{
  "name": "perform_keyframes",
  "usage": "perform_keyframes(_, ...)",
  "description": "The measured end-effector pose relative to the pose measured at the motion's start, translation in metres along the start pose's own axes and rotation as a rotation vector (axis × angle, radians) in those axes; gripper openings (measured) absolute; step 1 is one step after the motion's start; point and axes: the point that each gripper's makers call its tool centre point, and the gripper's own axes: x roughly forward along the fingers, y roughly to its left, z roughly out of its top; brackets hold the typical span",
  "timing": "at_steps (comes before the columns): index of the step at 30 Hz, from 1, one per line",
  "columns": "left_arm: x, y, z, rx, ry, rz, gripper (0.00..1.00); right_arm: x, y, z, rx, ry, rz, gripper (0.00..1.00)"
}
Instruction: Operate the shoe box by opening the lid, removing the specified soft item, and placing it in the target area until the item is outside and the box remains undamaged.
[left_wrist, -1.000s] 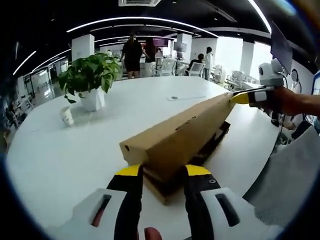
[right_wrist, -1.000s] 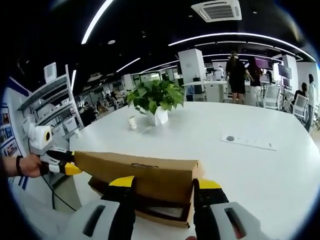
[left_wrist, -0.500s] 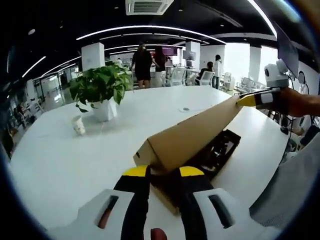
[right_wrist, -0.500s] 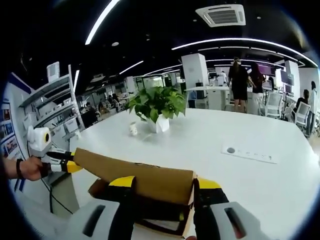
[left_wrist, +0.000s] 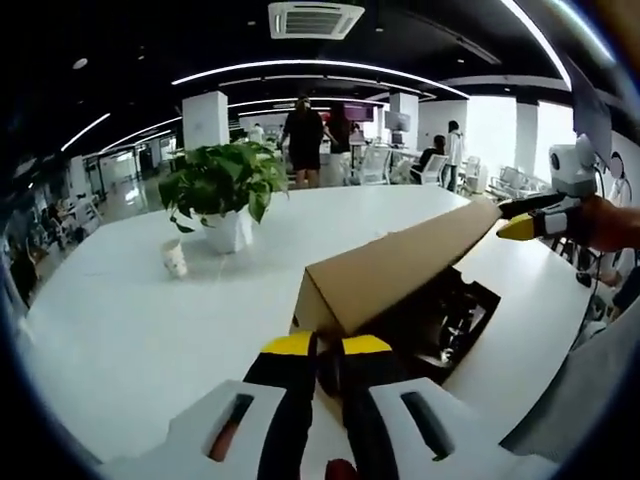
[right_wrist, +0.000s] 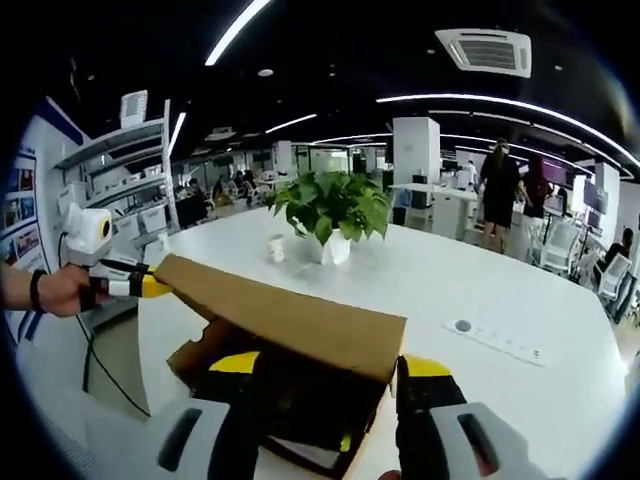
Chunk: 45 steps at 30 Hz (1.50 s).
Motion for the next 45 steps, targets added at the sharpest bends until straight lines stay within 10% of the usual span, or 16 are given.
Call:
perform_keyframes(30, 0.009, 0.013, 0.017, -0.023, -0.009, 0.008, 0.03, 0.041, -0.059, -0.005, 0.045, 0.035, -0.114, 0.03)
perform_keyframes(45, 0.014, 0.018, 0.022, -0.029, -0.018, 0.009, 0.03, 0.061, -0.065, -0.024, 0.07, 0.08, -0.116, 0.0)
